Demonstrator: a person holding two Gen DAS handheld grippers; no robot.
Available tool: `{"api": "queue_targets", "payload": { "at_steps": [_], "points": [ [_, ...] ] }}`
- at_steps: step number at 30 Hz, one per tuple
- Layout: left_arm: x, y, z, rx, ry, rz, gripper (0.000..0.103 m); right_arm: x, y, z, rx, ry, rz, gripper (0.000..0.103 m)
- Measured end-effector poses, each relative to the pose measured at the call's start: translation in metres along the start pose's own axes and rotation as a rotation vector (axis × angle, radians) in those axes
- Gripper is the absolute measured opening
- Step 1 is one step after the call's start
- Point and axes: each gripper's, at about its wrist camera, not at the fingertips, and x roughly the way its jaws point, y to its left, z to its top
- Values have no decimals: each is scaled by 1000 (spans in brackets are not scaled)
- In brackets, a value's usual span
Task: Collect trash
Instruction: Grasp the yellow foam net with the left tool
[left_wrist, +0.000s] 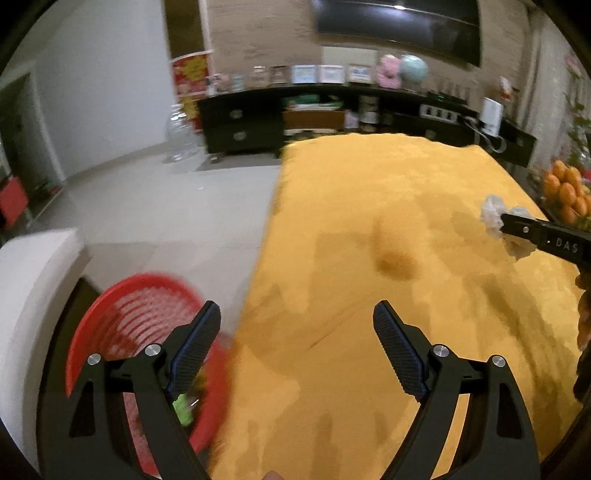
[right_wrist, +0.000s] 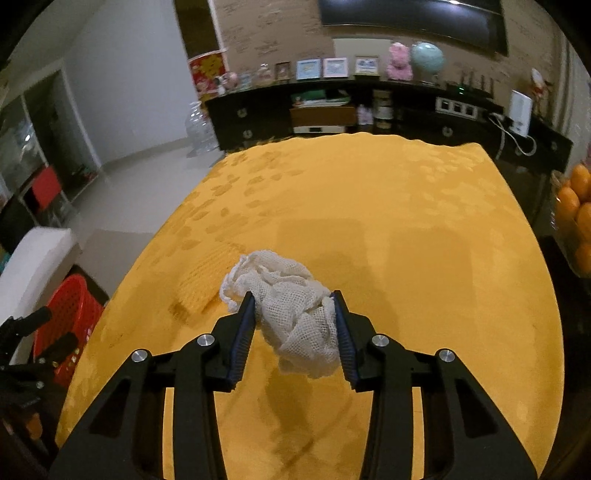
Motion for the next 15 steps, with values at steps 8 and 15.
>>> {"api": "queue_targets", "payload": {
  "at_steps": [8,15],
  "points": [
    [55,-49,39,100,77,-123,82,-14,-27,11,88,-32,0,40],
    [95,-70,55,111,144,-142,81,-13,-38,16,135,-32,11,40]
  ]
}}
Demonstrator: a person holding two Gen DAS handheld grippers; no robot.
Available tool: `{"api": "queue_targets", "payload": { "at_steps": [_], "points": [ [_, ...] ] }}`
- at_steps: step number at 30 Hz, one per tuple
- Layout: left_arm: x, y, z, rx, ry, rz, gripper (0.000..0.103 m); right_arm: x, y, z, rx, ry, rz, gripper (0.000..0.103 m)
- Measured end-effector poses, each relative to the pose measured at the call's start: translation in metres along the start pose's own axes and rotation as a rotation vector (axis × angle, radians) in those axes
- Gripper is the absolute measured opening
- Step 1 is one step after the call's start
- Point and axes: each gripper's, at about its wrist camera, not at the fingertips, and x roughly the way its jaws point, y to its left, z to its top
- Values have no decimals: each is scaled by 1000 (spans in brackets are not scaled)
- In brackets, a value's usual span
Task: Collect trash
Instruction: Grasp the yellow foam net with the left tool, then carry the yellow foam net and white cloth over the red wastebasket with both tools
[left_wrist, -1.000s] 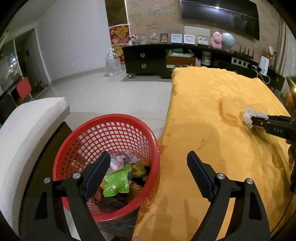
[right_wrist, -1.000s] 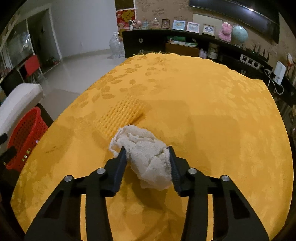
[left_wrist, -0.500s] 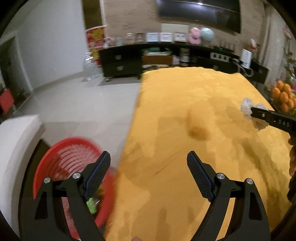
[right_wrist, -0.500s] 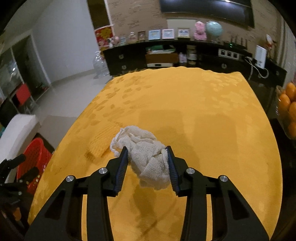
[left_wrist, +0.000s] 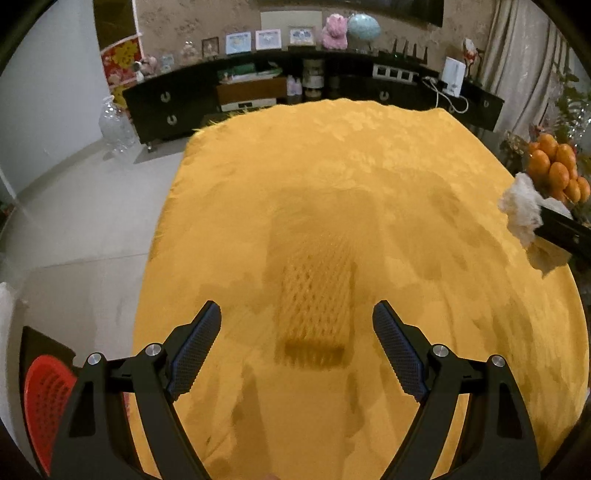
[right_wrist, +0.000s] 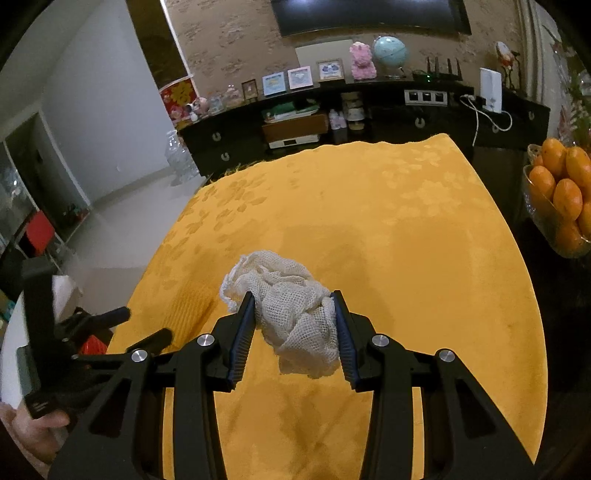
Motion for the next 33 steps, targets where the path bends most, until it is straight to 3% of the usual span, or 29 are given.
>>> {"api": "queue_targets", "payload": {
  "at_steps": [4,9,14,20,29,33],
  "points": [
    [16,-10,5,43,26,10,80,3,-2,2,7,3,6,40],
    [32,-15,6,59,59,4,60,6,-3,2,5,9,8,40],
    [31,-13,5,41,41,-9,38,10,-4,1,5,17,5,40],
    [21,-9,2,33,12,-35,23,16,-2,-1,-4,29,2,40],
    [-15,9,-7,-23,-39,-78,22,20,8,-5,-43,31,10,40],
    [-35,19,-16,-33,-71,-47,22,21,18,-7,-74,29,16,40]
  ]
}}
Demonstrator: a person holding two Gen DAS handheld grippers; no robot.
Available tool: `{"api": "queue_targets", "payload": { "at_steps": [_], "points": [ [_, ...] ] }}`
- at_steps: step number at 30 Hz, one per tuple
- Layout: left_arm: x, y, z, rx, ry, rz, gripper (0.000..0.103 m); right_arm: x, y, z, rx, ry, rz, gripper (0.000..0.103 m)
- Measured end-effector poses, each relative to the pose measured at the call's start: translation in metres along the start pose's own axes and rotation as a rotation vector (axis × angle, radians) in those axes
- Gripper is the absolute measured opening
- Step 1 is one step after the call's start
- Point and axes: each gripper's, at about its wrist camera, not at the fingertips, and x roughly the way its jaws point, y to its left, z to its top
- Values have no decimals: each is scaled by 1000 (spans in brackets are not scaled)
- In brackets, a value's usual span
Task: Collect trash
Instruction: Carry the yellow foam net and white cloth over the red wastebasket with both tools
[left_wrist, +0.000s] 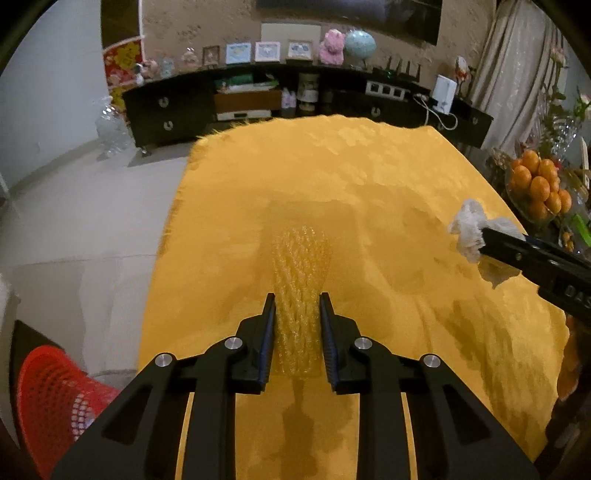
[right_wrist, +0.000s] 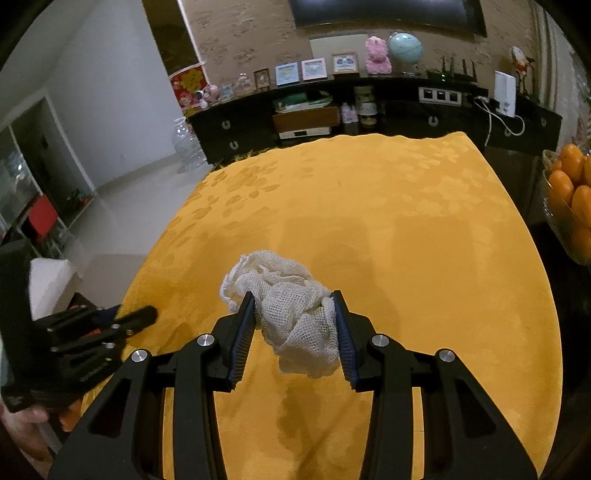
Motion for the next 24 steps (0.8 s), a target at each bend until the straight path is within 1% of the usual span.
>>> {"api": "queue_targets", "payload": {
  "at_steps": [8,12,14,18,21,24],
  "points": [
    [-51,21,-21,-6,-74,77,22,2,22,-6,-61,4,9,40],
    [-76,38,-37,-48,-97,105,22,3,34,-9,-97,10,16,40],
    [-88,48,-48,-66,-106,137,22,4,42,-13,-116,15,24,40],
    [-109,67,-66,-117,-104,172,22,4,61,-25,-158,26,34,40],
    [-124,75,-78,-133,-113,204,22,3,77,-35,-184,35,44,40],
    [-139,84,-88,-155,-126,224,22,-4,94,-44,-208,24,59,40]
  ]
}}
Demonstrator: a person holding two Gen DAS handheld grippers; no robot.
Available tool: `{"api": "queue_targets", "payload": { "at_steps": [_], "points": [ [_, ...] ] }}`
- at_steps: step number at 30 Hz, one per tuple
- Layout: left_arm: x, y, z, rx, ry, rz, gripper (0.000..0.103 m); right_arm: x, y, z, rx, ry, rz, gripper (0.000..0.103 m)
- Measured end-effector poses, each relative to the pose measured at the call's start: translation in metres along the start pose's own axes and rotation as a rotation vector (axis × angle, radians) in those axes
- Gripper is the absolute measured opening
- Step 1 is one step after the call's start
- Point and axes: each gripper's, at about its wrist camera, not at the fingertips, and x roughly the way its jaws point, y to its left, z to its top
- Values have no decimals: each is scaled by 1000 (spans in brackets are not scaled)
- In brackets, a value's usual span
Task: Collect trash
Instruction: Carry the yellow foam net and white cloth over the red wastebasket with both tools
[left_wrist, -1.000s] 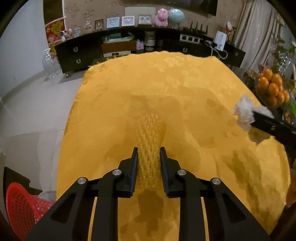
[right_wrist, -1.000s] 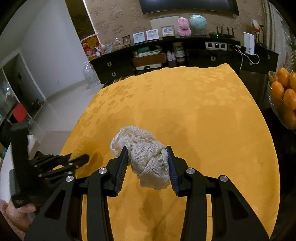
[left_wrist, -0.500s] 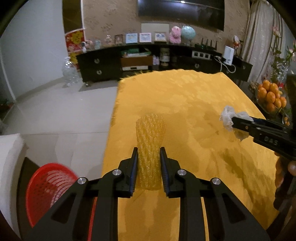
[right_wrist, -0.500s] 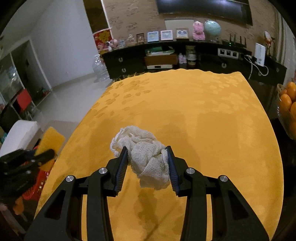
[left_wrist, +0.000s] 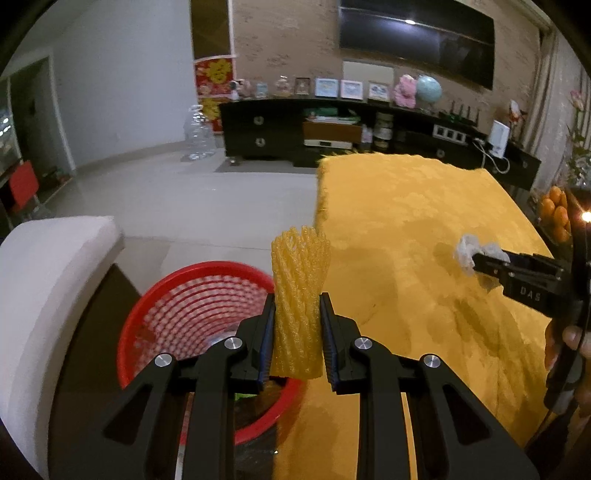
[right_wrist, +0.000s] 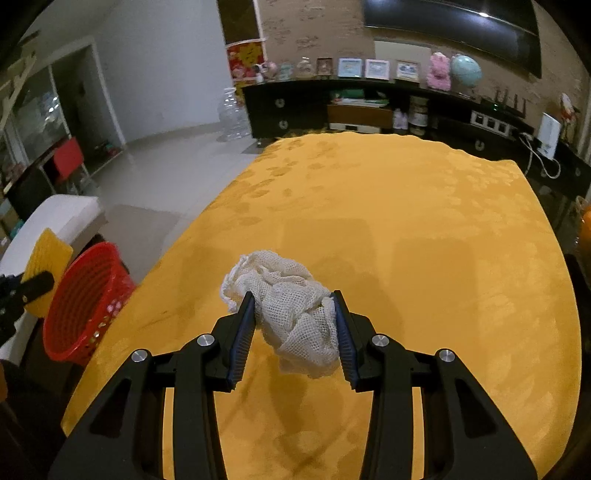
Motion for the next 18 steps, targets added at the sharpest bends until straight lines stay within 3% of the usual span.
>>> {"api": "queue_targets", "payload": {
  "at_steps": [8,18],
  "points": [
    [-18,40,-18,-87,-14,64,22,-23,32,-7,-35,-36,34,40],
    [-12,79,-36,-174,0,91,22,-20,66,-28,-45,11,86,40]
  ]
}}
